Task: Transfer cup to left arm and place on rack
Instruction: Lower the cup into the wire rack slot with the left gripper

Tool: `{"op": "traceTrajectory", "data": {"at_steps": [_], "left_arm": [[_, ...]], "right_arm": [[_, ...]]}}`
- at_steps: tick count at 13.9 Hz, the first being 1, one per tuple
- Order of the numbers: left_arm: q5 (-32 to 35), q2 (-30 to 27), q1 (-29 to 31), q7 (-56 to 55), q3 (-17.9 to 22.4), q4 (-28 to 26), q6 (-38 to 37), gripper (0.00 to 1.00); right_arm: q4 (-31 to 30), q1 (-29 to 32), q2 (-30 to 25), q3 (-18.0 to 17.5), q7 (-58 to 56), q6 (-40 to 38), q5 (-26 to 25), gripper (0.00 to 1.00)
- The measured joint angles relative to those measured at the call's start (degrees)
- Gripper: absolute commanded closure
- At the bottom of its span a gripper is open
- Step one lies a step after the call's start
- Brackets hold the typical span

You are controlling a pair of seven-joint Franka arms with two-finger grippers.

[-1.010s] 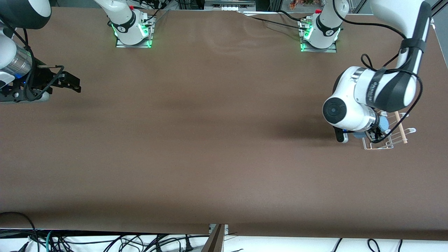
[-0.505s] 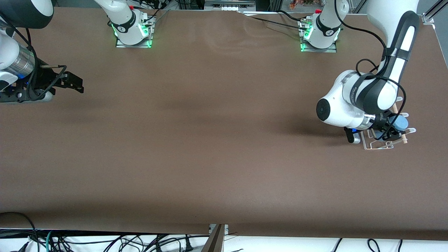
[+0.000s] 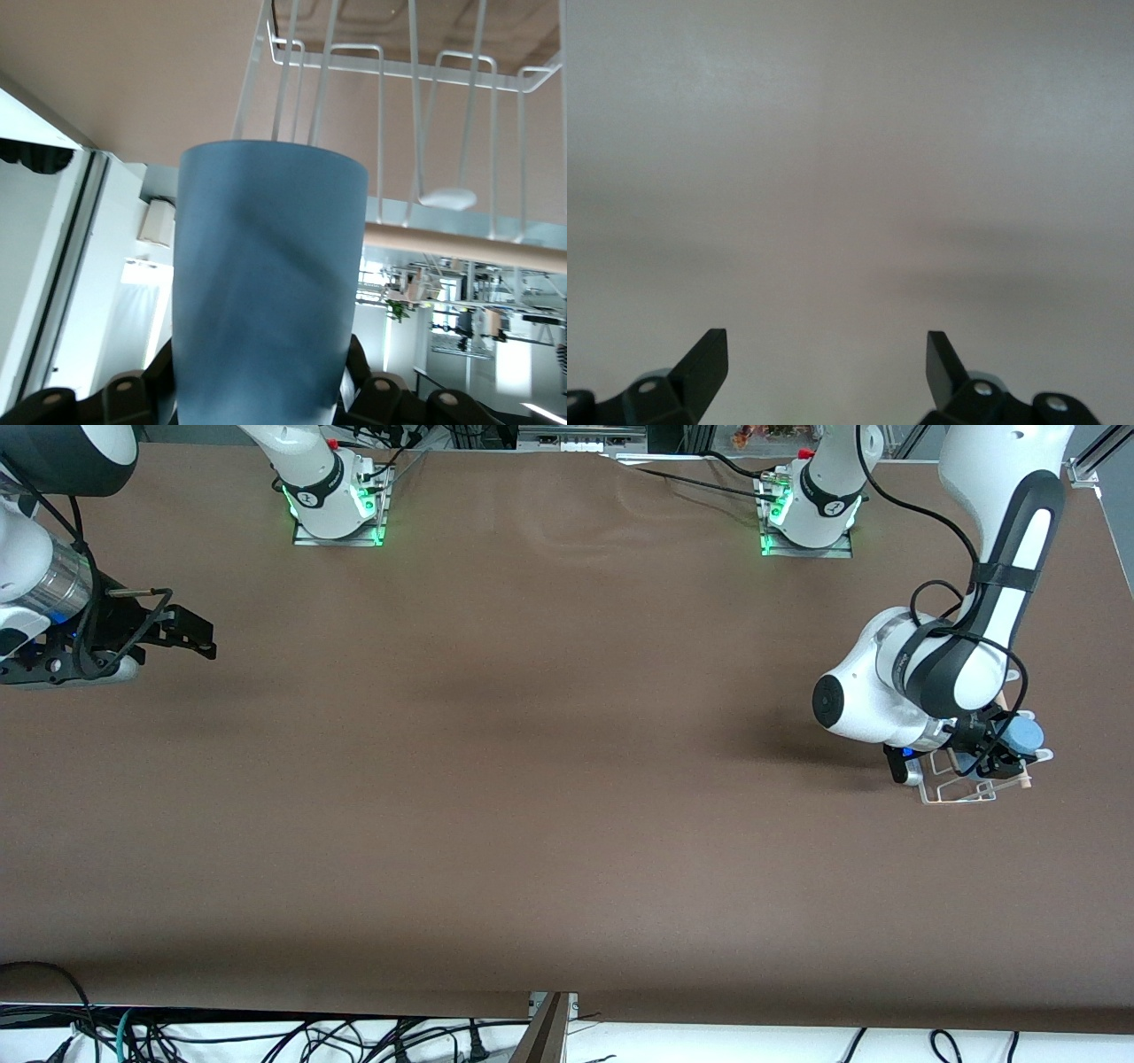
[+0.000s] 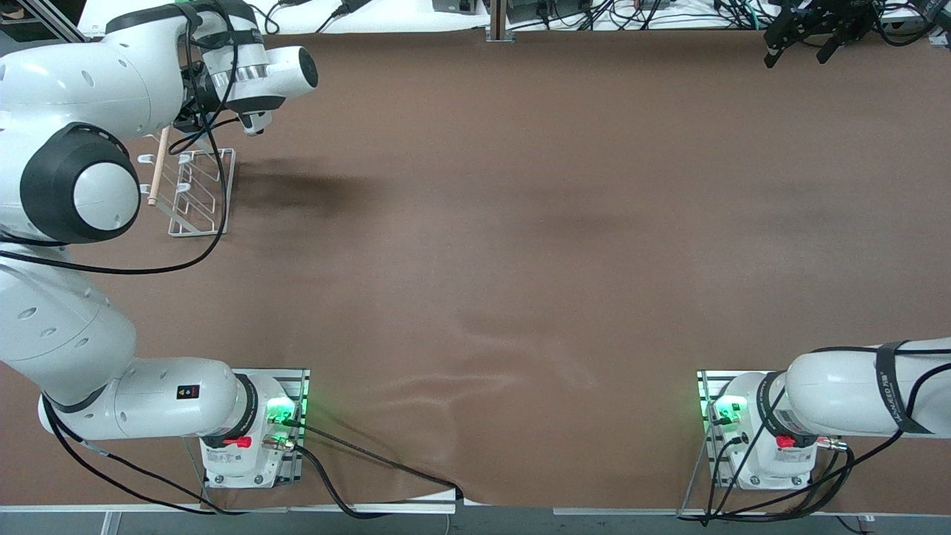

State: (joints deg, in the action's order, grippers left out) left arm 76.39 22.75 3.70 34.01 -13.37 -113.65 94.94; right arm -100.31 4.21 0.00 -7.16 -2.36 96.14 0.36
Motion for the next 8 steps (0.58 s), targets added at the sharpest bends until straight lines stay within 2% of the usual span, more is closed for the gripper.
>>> {"op": "traceTrajectory", "data": {"at_steps": [3,7,8], "left_arm": [[1.2,0.1,1.9,-0.1,0.0,-1.2,2.7,1.0],[1.2,0.4,2.4,-0.1,0.0,-2.0,4.2,0.95],[1.2,0.7,2.4,-0.2,-0.1,-2.1,4.3,0.9]], "right_arm": [[0.3,0.0,0.0,-0.2,-0.1,0.0,0.0,0.01],[1.0,0.0,0.0,-0.4,-0.6,-1.0,0.0,0.01],[1.2,-0.1,-0.1,-0.5,-0.6,-1.1,0.0,0.01]]}}
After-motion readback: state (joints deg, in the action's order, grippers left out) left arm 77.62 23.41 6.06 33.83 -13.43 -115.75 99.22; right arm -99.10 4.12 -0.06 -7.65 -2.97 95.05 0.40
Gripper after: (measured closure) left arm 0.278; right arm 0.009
